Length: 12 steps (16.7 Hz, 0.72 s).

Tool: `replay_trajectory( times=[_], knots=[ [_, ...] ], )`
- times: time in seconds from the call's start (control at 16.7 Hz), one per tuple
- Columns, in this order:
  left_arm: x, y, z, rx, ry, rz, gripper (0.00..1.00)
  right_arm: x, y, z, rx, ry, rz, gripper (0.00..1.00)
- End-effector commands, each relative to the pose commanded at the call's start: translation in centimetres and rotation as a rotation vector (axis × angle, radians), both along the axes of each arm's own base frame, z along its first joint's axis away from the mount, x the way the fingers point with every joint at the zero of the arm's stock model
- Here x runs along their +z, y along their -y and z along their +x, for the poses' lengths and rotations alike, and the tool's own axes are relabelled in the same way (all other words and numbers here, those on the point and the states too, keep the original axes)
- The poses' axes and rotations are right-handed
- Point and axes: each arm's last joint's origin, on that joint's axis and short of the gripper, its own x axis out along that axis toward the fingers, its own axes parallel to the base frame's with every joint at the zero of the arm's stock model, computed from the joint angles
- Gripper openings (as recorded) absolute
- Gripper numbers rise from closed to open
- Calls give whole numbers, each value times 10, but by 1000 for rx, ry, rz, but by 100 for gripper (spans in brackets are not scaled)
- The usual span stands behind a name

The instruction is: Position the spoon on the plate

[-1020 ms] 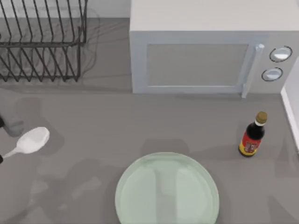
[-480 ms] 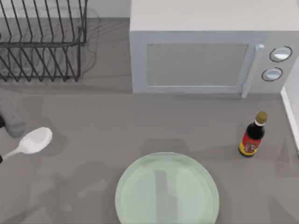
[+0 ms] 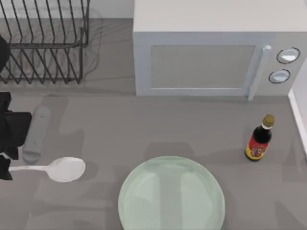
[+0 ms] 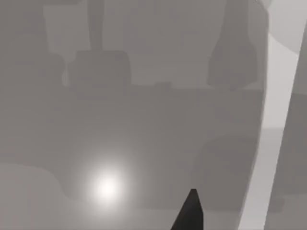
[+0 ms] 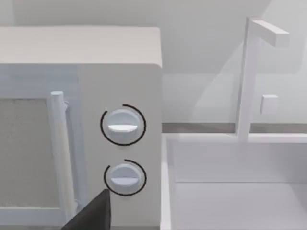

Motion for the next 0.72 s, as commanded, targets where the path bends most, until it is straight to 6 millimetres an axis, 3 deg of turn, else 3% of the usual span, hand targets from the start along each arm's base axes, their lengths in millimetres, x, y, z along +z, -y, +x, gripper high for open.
replay_trajectory(
  times=[0.72],
  knots=[
    [5, 112, 2, -1610, -30, -109, 0, 0, 0, 0, 0, 0, 0, 100]
  ],
)
